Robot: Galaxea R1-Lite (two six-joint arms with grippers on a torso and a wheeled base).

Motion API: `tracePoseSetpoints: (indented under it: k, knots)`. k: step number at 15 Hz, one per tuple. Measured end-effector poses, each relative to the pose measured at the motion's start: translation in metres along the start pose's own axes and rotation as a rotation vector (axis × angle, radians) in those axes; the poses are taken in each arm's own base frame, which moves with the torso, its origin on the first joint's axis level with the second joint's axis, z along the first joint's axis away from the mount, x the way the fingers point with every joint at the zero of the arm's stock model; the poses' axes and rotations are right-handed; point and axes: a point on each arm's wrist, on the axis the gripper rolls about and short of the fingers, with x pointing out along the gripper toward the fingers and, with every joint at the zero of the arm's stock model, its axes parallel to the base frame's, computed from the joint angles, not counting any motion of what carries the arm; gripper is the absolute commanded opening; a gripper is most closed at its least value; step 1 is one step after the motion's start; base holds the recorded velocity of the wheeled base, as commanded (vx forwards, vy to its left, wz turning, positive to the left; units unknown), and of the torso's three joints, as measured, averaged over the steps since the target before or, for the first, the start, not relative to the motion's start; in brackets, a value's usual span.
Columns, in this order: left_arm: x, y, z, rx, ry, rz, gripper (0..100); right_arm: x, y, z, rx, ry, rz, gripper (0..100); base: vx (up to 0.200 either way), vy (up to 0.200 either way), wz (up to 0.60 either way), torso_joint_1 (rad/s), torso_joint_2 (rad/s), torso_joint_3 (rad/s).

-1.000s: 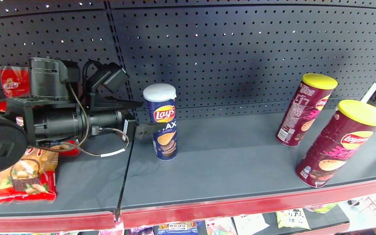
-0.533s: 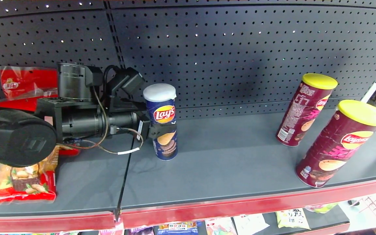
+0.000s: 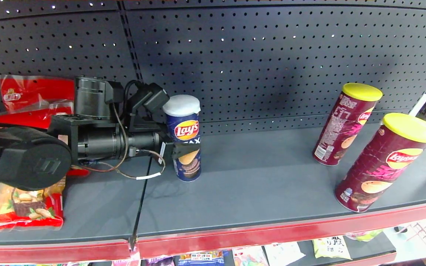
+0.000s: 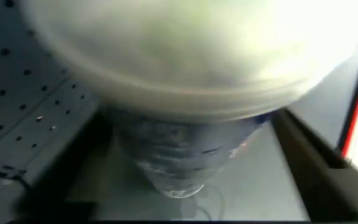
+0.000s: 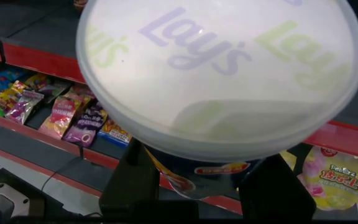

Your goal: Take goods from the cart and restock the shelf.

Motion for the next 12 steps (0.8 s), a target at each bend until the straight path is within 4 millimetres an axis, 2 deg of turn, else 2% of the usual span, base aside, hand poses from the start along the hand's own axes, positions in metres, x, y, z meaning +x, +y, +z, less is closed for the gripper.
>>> tracePoseSetpoints:
  k: [7,12]
  knots:
    - [-0.016,-0.012,-0.014,-0.020,0.021,-0.081,0,0.000,0.000,0.000,0.001,0.002,0.001,0,0.000,0.000,0.00,0.000,0.00,0.000]
    - [-0.045,-0.030,-0.016,-0.022,-0.016,-0.232,0,0.000,0.000,0.000,0.001,0.003,0.004,0,0.000,0.000,0.00,0.000,0.00,0.000]
